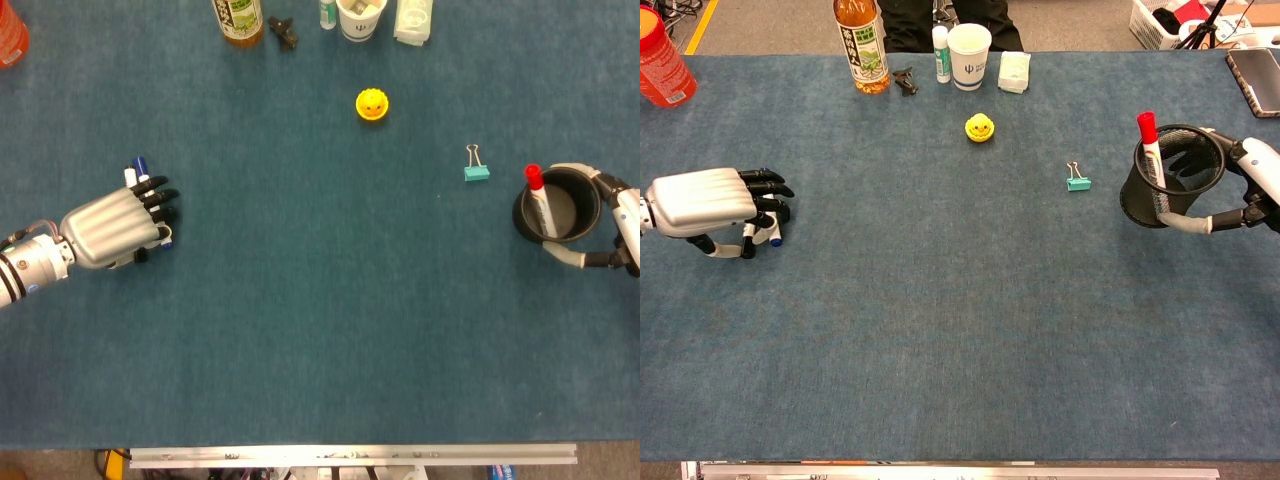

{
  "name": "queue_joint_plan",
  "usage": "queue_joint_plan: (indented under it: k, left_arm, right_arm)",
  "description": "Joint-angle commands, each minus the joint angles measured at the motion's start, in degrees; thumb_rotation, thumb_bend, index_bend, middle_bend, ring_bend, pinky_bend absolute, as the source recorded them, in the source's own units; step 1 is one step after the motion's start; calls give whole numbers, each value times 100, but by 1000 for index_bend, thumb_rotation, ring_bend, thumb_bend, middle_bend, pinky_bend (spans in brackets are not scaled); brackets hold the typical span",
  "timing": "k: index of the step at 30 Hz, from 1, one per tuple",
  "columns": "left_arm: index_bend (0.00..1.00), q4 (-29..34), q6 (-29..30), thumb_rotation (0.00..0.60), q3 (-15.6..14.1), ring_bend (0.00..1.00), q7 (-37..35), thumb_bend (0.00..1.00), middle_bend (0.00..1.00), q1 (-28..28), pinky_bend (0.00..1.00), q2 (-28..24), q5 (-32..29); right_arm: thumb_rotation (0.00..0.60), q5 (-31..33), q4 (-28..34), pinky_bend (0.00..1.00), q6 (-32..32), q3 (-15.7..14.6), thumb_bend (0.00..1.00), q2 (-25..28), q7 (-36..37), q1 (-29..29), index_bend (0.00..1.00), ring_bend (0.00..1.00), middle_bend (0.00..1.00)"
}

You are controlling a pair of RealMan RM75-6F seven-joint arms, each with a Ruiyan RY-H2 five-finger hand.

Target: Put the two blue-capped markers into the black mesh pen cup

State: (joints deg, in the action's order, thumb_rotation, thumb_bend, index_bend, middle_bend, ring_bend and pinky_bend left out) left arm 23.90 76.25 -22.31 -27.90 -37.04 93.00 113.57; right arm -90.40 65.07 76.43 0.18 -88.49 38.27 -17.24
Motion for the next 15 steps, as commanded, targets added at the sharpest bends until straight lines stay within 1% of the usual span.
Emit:
queue_joint_plan:
  k: [1,15]
  left_arm:
    - [557,22,-23,600,5,121,-16,238,214,-11,111,-3,-17]
    - [573,188,-112,600,14,120,34,239,222,-34,111,-37,-81]
  right_arm:
    - [600,-1,-7,306,0,-2,454,-3,7,3,412,336,415]
    - [600,-20,-31,306,30,-3,454,-11,62,15,413,336,415]
